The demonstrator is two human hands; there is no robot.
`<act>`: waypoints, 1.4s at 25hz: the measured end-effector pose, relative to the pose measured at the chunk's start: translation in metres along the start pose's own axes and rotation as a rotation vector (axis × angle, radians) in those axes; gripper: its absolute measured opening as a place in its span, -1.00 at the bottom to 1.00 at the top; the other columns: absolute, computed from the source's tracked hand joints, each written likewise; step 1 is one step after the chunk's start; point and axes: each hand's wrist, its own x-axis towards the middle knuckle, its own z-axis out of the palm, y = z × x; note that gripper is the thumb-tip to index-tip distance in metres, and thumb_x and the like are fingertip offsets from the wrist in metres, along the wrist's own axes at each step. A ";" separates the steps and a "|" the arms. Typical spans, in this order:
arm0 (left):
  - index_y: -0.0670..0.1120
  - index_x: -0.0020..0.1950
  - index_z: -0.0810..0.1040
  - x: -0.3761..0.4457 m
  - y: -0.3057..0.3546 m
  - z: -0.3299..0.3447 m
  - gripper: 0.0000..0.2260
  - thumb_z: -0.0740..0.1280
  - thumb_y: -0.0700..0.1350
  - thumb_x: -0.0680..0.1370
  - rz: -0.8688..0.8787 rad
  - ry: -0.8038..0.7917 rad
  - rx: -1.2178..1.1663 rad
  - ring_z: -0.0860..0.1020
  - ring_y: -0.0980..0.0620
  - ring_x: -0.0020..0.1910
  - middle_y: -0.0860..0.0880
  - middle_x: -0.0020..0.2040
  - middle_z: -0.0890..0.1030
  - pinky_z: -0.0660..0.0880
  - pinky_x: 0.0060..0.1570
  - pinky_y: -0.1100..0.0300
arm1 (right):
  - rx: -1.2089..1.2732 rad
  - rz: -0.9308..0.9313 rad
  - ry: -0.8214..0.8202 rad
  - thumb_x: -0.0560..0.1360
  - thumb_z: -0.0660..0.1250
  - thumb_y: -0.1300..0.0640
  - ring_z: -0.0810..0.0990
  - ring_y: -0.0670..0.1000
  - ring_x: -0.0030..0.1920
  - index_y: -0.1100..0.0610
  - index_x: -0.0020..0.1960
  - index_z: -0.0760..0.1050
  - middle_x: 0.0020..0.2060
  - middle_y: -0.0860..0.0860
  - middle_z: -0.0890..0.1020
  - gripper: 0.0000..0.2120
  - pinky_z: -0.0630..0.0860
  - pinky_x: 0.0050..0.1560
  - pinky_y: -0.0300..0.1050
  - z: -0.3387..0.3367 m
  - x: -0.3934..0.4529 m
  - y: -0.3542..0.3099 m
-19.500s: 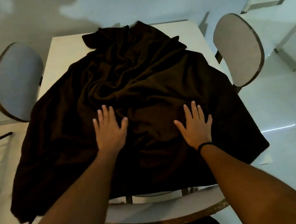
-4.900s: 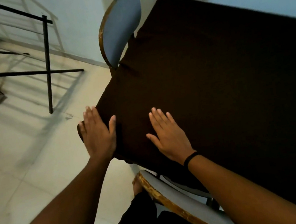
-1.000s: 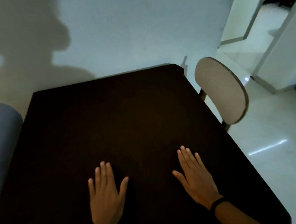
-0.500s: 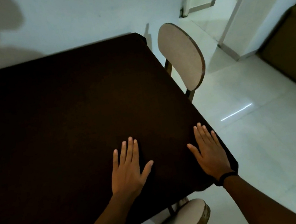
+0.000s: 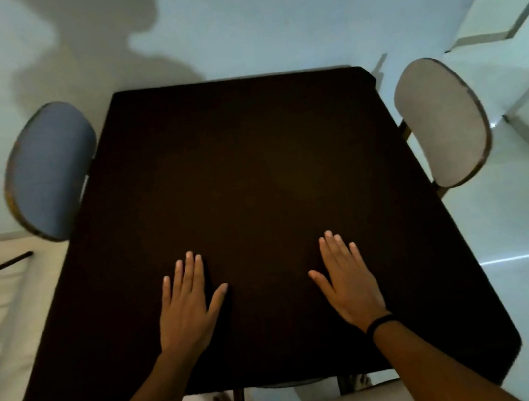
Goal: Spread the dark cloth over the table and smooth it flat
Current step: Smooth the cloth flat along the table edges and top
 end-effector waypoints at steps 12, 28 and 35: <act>-0.14 0.56 -0.02 -0.052 -0.104 -0.010 -0.29 -0.07 0.31 0.57 -0.568 0.265 -0.122 -0.05 -0.10 0.56 -0.15 0.59 0.01 -0.14 0.49 -0.10 | -0.020 -0.064 -0.029 0.51 -0.25 -0.29 -0.11 0.04 0.54 0.13 0.53 -0.13 0.55 0.11 -0.04 -0.27 -0.22 0.48 -0.01 0.010 0.000 -0.037; 0.00 0.56 -0.10 0.029 0.074 -0.013 -0.30 0.06 0.29 0.55 0.070 -0.116 -0.090 -0.16 -0.01 0.55 -0.03 0.59 -0.11 -0.18 0.45 -0.04 | 0.100 -0.020 0.003 0.58 -0.01 -0.20 -0.08 0.07 0.54 0.15 0.52 -0.09 0.55 0.13 -0.02 -0.34 -0.11 0.48 0.04 -0.022 0.021 -0.040; 0.00 0.56 -0.20 0.022 0.073 0.001 -0.26 0.05 0.31 0.55 0.097 -0.288 0.023 -0.22 -0.03 0.55 -0.03 0.59 -0.21 -0.24 0.44 -0.05 | 0.058 -0.018 -0.202 0.58 0.03 -0.17 -0.09 0.10 0.54 0.15 0.53 -0.12 0.55 0.14 -0.06 -0.33 -0.10 0.49 0.08 -0.009 0.021 -0.046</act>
